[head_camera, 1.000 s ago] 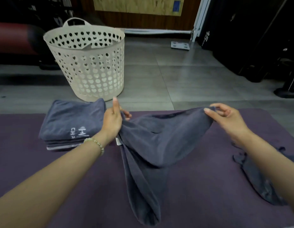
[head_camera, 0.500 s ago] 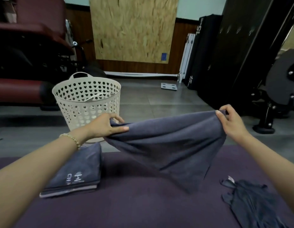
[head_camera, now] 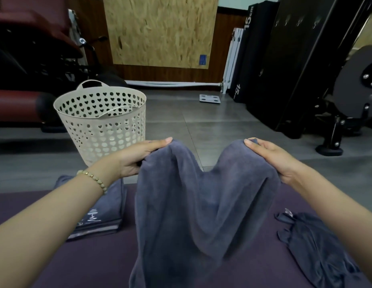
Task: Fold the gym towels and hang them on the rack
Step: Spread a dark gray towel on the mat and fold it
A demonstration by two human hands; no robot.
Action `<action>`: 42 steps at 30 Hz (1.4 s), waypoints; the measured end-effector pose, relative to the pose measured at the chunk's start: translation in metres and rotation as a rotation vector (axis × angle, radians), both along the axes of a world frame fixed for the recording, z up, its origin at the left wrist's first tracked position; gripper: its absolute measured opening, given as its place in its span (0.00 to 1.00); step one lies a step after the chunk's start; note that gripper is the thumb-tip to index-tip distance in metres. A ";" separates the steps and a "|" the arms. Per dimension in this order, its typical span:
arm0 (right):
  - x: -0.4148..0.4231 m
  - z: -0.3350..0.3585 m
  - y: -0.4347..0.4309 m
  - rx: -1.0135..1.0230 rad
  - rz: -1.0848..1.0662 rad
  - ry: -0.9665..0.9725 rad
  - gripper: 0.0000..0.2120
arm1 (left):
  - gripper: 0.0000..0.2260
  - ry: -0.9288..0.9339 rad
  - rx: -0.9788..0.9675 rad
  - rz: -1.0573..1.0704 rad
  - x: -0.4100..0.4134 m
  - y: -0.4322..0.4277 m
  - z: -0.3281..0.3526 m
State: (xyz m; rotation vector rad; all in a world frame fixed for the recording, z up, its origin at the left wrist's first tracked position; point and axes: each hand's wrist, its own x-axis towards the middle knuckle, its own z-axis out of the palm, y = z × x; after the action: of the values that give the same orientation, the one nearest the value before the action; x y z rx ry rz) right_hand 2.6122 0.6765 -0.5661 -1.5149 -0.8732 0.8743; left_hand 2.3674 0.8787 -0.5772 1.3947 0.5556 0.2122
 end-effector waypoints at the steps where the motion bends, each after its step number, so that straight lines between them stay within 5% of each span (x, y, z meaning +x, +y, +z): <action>1: 0.000 -0.004 0.003 -0.012 0.023 0.022 0.08 | 0.17 0.011 -0.027 -0.027 0.005 0.000 -0.006; 5: 0.015 -0.039 0.009 -0.146 0.024 -0.037 0.10 | 0.12 0.206 0.126 -0.006 0.018 0.006 -0.045; 9: 0.048 -0.096 0.016 -0.296 -0.134 -0.417 0.09 | 0.12 0.379 0.568 0.156 0.029 0.033 -0.110; 12: 0.071 -0.127 0.030 -0.345 -0.245 -0.578 0.11 | 0.09 0.394 0.690 0.279 0.050 0.055 -0.147; 14: 0.086 -0.146 0.046 -0.347 -0.358 -0.542 0.12 | 0.06 0.420 0.724 0.345 0.069 0.071 -0.164; 17: 0.100 -0.184 0.067 -0.229 -0.527 -0.190 0.07 | 0.22 0.484 0.875 0.422 0.092 0.081 -0.190; 18: 0.100 -0.203 0.069 -0.240 -0.531 -0.129 0.05 | 0.27 0.498 0.880 0.433 0.094 0.077 -0.203; 22: 0.075 -0.290 0.033 -0.521 -0.311 -0.276 0.23 | 0.36 0.553 0.671 0.388 0.052 0.037 -0.297; 25: 0.047 -0.343 -0.011 -0.619 -0.204 -0.273 0.26 | 0.33 0.642 0.546 0.431 0.002 0.001 -0.348; 28: 0.033 -0.371 -0.046 -0.568 -0.337 -0.257 0.24 | 0.27 0.679 0.447 0.502 -0.032 -0.029 -0.371; 31: 0.024 -0.387 -0.074 -0.605 -0.374 -0.260 0.21 | 0.27 0.668 0.332 0.351 -0.050 -0.054 -0.380; 36: 0.005 -0.397 -0.103 -0.646 -0.424 -0.238 0.18 | 0.27 0.647 0.461 0.242 -0.071 -0.089 -0.392; 42: -0.009 -0.399 -0.132 -0.743 -0.382 -0.177 0.11 | 0.16 0.652 0.650 0.430 -0.084 -0.121 -0.385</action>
State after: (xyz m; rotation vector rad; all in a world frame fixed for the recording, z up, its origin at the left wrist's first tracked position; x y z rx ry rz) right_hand 2.6029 0.5447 -0.9654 -2.3374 -0.3494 0.8230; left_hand 2.2838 0.7575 -0.9626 1.9708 1.4238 0.2984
